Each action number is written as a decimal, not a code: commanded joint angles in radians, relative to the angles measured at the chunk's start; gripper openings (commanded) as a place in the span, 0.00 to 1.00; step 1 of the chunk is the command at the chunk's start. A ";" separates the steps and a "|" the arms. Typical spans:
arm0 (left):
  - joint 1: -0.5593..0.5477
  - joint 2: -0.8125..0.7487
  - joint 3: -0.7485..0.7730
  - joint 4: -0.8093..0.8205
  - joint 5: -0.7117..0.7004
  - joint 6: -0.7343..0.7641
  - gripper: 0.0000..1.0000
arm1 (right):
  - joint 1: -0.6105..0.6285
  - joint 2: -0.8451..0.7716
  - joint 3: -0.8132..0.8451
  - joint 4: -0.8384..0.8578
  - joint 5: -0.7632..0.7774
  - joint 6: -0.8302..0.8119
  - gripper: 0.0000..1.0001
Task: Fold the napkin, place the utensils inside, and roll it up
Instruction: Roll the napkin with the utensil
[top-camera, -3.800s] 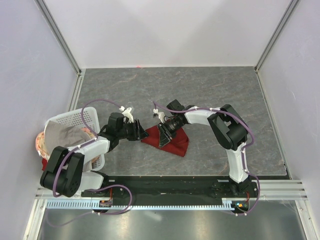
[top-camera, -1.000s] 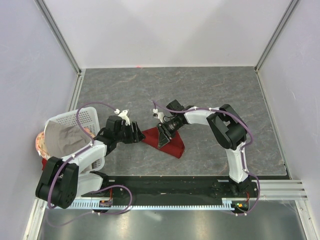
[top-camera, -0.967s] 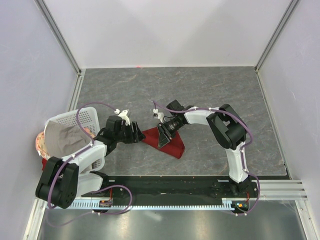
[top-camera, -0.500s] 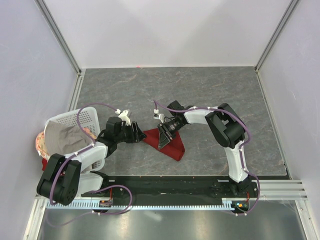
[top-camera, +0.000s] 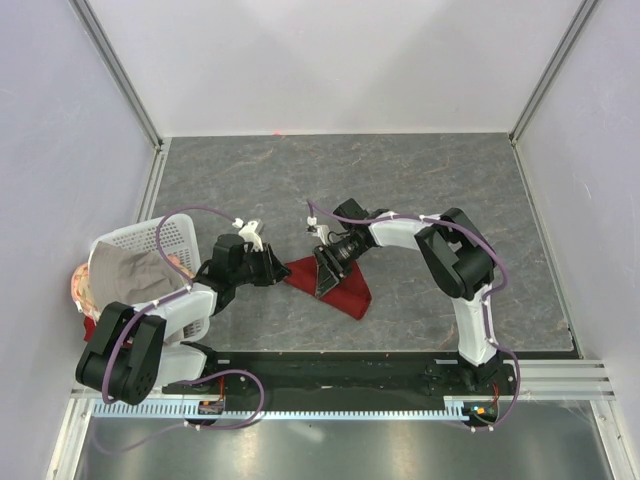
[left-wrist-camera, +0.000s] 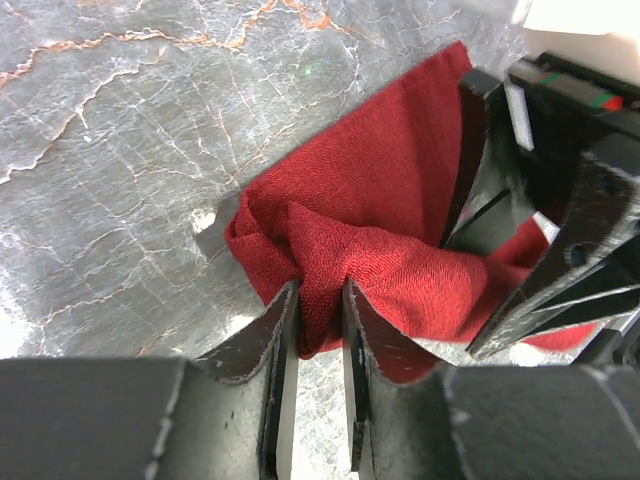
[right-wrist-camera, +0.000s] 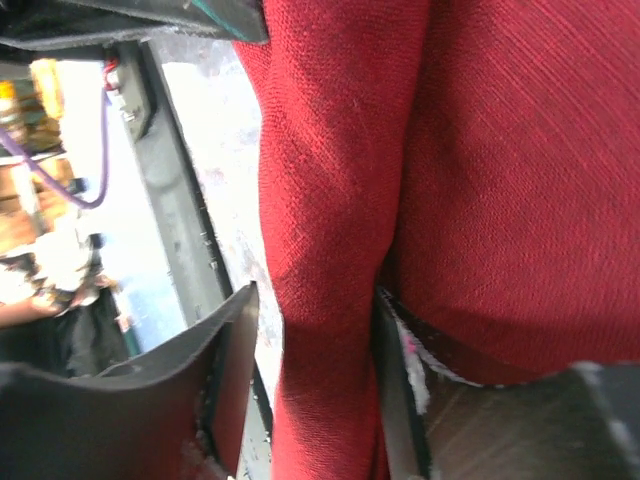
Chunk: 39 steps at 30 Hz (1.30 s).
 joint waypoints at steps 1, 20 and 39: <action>-0.004 0.011 0.011 0.008 0.012 -0.017 0.24 | -0.004 -0.084 0.010 -0.001 0.229 -0.017 0.59; -0.004 0.108 0.165 -0.215 -0.006 -0.077 0.20 | 0.327 -0.426 -0.193 0.243 0.961 -0.200 0.73; -0.004 0.076 0.176 -0.221 0.015 -0.054 0.61 | 0.333 -0.248 -0.177 0.248 1.040 -0.235 0.71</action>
